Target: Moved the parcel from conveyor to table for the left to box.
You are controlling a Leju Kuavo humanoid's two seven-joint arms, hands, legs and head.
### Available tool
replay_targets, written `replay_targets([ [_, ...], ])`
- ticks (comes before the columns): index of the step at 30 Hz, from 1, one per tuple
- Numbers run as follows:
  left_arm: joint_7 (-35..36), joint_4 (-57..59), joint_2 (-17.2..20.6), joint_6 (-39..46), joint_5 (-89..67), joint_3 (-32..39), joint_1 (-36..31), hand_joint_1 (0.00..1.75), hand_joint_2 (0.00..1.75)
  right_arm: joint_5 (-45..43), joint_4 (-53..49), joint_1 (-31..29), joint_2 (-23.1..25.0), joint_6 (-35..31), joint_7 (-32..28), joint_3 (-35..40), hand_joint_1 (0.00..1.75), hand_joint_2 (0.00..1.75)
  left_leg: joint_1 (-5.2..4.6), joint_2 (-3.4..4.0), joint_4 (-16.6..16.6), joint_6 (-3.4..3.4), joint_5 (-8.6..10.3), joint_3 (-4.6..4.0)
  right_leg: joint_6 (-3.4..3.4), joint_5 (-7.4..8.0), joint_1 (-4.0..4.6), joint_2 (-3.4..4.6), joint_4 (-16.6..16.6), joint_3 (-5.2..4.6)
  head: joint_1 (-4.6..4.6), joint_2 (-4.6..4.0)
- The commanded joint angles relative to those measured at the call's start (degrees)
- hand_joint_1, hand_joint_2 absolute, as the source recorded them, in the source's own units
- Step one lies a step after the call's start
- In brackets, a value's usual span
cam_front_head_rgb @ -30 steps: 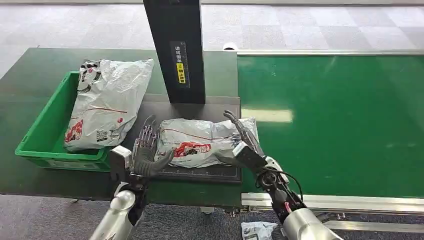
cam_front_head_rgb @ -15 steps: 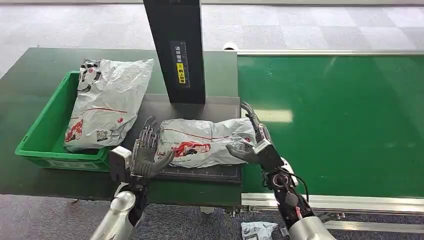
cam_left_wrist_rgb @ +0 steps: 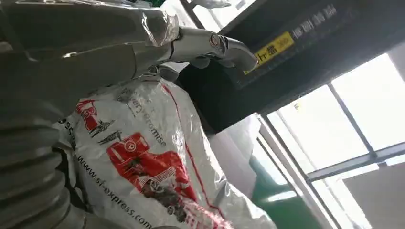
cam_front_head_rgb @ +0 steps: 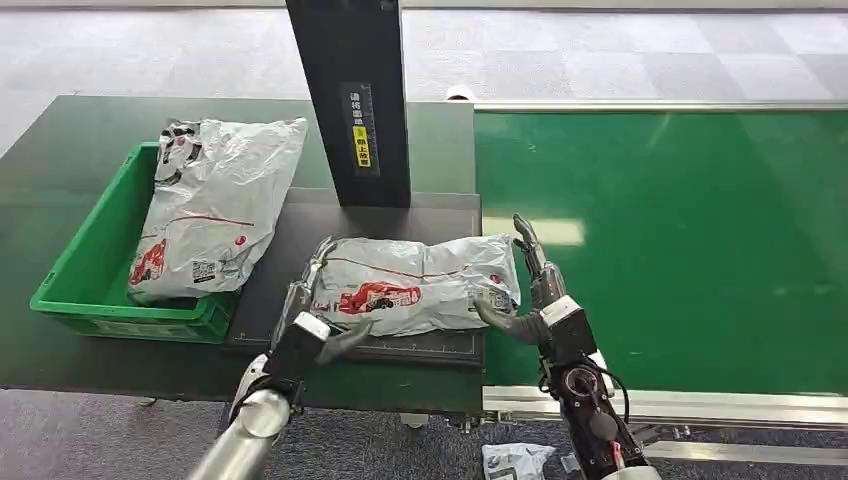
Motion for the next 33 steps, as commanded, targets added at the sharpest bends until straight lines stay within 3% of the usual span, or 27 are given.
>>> replay_targets([
  [1,10.2,8.0,2.4,-2.9,-13.5,-5.5,-2.2,0.0,1.75,0.1,1.3,0.2,0.0,1.5,-0.1,-1.0,0.0,1.75,-0.01,-0.05,-0.1,0.01,0.0,0.1,-0.01,-0.02,-0.01,-0.05,0.0,0.1,0.0,0.0],
  [8,17.8,16.7,1.9,-10.7,-21.7,-3.4,-3.6,0.0,1.75,2.6,4.5,-0.8,2.0,1.2,-0.3,0.1,0.0,1.75,0.01,0.02,-0.1,0.0,0.0,0.11,-0.02,0.0,0.01,0.02,-0.1,0.1,-0.02,0.0],
  [12,17.1,23.2,1.6,-15.9,-25.2,-4.8,-5.4,0.0,1.75,3.4,6.6,-2.9,2.8,1.0,-0.1,0.4,0.0,1.75,-0.03,0.05,-0.1,0.01,0.02,0.21,-0.02,0.02,-0.03,0.06,-0.1,0.2,-0.02,0.0],
  [20,17.1,23.5,1.4,-16.0,-25.2,-4.8,-5.8,0.0,1.75,3.5,6.7,-3.1,2.8,1.0,0.0,0.4,0.0,1.75,-0.05,-0.38,-0.1,0.02,-0.02,0.85,0.02,-0.19,-0.05,-0.35,-0.1,1.12,0.0,0.0],
  [33,16.6,24.7,1.3,-17.1,-25.4,-5.2,-6.4,0.0,1.75,3.5,5.9,-2.2,2.8,0.7,0.3,0.2,0.0,1.75,-0.05,-0.41,-0.1,0.05,0.18,0.92,0.04,0.02,-0.06,-0.34,-0.1,1.21,-0.02,0.0],
])
